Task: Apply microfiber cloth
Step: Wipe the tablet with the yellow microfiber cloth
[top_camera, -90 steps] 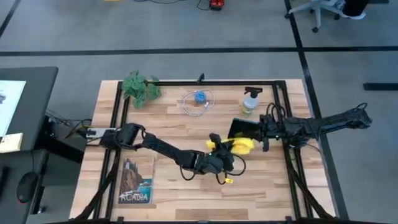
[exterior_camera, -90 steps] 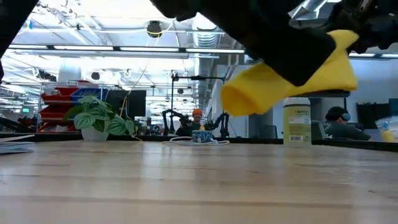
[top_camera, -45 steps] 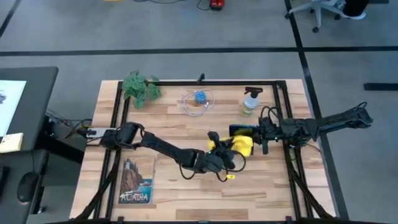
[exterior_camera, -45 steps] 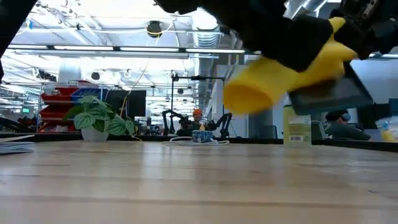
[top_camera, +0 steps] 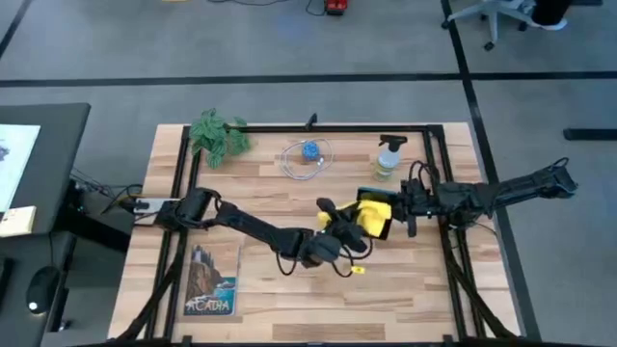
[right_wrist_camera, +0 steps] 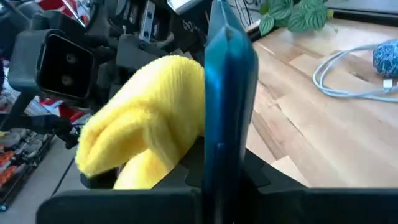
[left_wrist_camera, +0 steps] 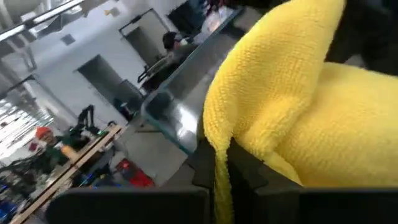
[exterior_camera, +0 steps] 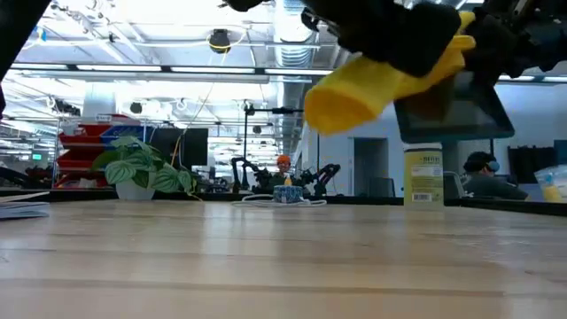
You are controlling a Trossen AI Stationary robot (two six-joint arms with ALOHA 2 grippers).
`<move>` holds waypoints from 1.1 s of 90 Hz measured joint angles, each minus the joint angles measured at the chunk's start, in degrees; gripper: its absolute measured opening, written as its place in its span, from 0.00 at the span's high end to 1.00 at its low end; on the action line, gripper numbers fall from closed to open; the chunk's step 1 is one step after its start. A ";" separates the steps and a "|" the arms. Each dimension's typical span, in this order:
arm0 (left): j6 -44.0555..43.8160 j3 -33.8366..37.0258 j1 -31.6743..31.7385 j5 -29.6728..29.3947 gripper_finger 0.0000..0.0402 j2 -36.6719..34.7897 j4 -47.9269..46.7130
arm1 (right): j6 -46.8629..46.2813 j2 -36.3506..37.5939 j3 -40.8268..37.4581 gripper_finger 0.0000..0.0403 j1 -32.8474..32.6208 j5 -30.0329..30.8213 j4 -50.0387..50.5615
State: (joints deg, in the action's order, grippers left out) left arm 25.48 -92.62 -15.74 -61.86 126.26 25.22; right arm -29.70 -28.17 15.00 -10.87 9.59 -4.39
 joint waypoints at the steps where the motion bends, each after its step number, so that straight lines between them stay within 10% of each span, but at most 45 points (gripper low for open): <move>1: -0.47 0.00 -0.03 0.82 1.00 0.00 -0.47 | 0.27 0.09 0.13 0.96 0.00 -0.23 0.40; 13: -12.23 -0.13 -0.34 10.61 1.00 0.18 -9.22 | 3.08 1.05 1.93 0.96 -0.02 -0.72 0.34; 26: -16.28 -0.08 -1.01 8.79 1.00 0.35 -12.59 | 3.90 1.38 2.38 0.96 0.00 -0.38 0.29; 42: -4.02 0.11 -1.56 -7.36 1.00 0.31 0.63 | 1.08 -0.03 2.82 0.96 0.09 0.71 0.77; 74: 15.63 0.08 -0.29 -10.45 1.00 -0.07 19.79 | -0.67 -4.12 2.56 0.96 -1.67 -1.12 1.59; 99: -9.31 -0.11 -2.53 -0.47 1.00 -0.29 -3.44 | 4.14 -0.72 4.02 0.96 -1.82 0.30 1.55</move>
State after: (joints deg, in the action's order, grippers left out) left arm 16.17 -92.73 -18.26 -62.33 125.96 21.78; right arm -25.56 -28.89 19.03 -12.69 9.90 -2.84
